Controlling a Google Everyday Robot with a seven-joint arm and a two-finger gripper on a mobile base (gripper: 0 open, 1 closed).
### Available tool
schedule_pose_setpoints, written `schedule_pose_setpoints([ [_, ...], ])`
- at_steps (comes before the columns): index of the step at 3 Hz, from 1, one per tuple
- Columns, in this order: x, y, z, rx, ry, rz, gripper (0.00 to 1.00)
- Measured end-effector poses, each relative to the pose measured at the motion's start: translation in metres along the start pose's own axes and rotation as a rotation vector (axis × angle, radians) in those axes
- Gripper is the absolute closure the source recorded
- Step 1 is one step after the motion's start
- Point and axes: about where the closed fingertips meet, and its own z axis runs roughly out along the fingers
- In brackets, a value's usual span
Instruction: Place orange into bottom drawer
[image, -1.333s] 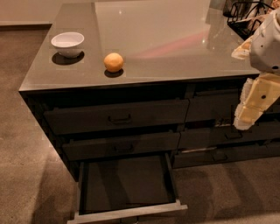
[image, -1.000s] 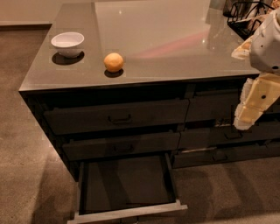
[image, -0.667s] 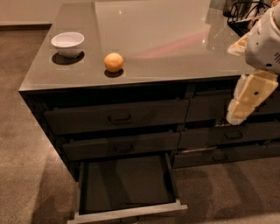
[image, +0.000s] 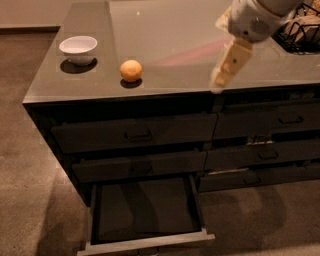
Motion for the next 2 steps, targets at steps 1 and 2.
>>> schedule_pose_setpoints([
  [1,-0.047,-0.047,0.025,0.001,-0.162,0.021,0.0],
  [2,-0.077,-0.078,0.058,0.009,-0.269,0.083,0.0],
])
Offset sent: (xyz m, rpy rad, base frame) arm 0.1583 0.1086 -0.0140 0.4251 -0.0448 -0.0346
